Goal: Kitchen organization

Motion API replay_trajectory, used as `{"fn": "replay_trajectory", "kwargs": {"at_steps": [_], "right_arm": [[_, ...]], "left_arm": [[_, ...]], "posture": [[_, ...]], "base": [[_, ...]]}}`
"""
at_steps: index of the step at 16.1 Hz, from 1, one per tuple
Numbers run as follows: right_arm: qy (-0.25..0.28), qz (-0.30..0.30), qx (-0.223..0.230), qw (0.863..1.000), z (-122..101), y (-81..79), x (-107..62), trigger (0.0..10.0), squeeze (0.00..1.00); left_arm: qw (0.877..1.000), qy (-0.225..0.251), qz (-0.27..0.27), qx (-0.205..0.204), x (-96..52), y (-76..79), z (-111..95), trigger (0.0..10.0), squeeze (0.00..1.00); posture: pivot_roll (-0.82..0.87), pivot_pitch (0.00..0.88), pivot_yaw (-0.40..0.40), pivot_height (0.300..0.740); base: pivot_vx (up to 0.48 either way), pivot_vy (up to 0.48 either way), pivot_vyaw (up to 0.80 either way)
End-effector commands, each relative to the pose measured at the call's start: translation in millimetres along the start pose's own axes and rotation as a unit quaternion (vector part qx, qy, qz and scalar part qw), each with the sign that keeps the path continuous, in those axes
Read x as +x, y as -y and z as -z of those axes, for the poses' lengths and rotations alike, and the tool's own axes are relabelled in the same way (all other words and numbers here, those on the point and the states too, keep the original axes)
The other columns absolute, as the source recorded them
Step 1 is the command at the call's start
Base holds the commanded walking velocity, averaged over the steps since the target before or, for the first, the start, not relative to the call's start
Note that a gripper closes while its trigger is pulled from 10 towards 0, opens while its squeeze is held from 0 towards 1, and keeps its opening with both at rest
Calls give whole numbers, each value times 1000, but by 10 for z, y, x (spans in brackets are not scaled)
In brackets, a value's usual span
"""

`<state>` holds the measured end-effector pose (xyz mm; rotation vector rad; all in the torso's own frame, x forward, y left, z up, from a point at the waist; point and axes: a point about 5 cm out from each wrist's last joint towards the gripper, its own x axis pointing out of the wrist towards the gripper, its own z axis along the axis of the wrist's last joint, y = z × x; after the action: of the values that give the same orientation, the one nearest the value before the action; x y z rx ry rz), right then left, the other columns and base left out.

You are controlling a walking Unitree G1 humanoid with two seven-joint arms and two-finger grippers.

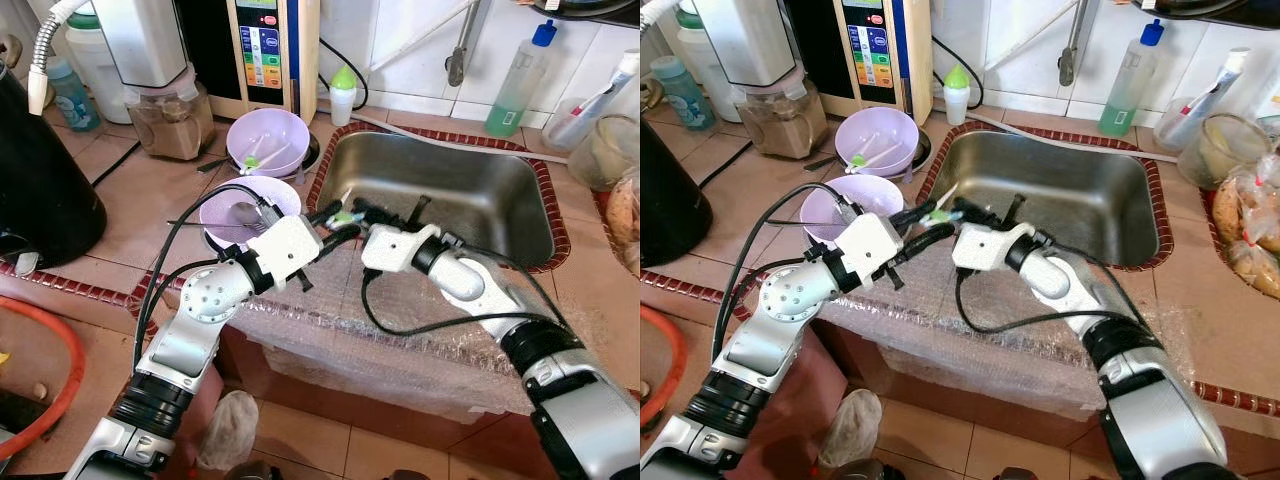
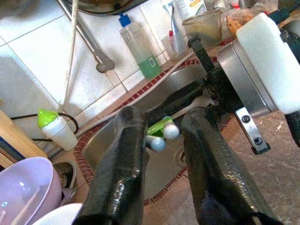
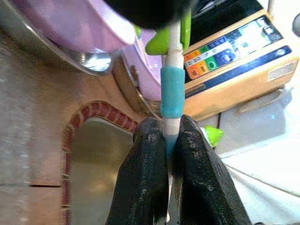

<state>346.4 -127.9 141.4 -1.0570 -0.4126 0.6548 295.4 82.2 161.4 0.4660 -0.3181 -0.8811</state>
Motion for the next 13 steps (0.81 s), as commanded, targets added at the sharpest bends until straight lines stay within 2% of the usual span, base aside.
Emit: {"fn": "replay_trajectory", "kwargs": {"at_steps": [1, 5, 6, 10, 13], "right_arm": [[-12, 27, -14, 999, 48, 165, 5, 0, 0], [-31, 29, -30, 999, 122, 239, 11, 0, 0], [-40, 30, -26, 998, 149, 243, 6, 0, 0], [-82, 37, 14, 996, 257, 302, 25, 0, 0], [-148, 48, 60, 986, 380, 360, 60, 0, 0]], "left_arm": [[1000, 0, 8, 7, 4, -13, -1, 10000, 1000], [1000, 8, -18, 15, -7, -95, -30, 10000, 1000], [1000, 8, -20, 6, -17, -93, -31, 10000, 1000], [1000, 11, -3, -2, -68, -31, -55, 10000, 1000], [999, 8, 31, 8, -119, 56, -84, 10000, 1000]], "posture": [[-24, 0, 29, 740], [-15, 4, 24, 740], [-6, 12, 22, 740], [21, 36, 21, 740], [60, 51, 8, 740]], "base": [[0, 0, 0], [0, 0, 0], [0, 0, 0], [0, 0, 0], [0, 0, 0]]}}
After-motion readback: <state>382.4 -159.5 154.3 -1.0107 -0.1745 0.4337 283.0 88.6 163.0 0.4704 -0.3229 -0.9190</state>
